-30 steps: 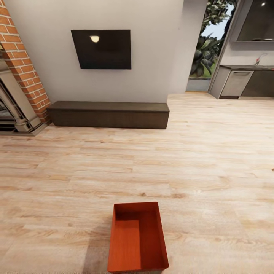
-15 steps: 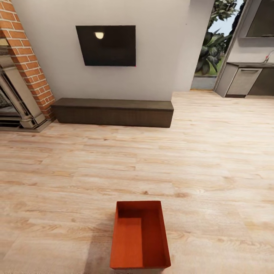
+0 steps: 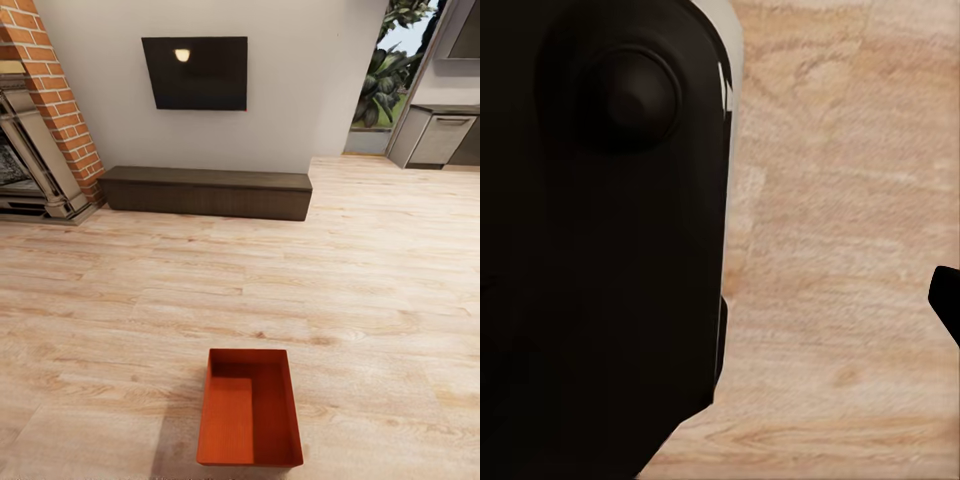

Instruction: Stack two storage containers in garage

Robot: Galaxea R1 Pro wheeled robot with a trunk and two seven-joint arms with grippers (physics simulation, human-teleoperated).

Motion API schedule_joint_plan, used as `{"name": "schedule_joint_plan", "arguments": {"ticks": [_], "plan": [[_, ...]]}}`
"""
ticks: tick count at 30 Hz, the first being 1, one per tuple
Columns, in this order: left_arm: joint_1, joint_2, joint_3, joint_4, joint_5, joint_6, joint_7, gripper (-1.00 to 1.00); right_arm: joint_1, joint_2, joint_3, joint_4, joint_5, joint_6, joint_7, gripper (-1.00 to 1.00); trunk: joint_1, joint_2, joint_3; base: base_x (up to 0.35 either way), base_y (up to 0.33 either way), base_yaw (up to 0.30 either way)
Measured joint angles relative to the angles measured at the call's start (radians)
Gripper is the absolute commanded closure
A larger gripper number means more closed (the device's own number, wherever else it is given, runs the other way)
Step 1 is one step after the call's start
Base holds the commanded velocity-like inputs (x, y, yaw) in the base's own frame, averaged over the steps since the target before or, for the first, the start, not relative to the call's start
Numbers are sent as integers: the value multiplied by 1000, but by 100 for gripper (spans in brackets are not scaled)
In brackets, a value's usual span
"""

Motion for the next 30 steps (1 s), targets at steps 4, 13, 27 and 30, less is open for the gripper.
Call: {"name": "schedule_joint_plan", "arguments": {"ticks": [4, 13, 27, 30], "plan": [[0, 0, 0, 0, 0, 0, 0, -100, 0, 0, 0, 0, 0, 0, 0, -100, 0, 0, -3, 0, 0, 32], [0, 0, 0, 0, -1, 0, 0, -100, 0, 1, 0, 0, 0, 0, -1, -100, 0, 0, -6, 0, 0, 4], [0, 95, -2, -20, -10, -1, 15, -100, 0, -1, 0, 0, 0, 0, 0, -100, 0, 0, -28, 0, 0, 0], [0, 124, -3, -24, -9, -1, 14, -100, 0, 0, 0, 0, 0, 0, 0, -100, 0, 0, -32, 0, 0, 0]]}}
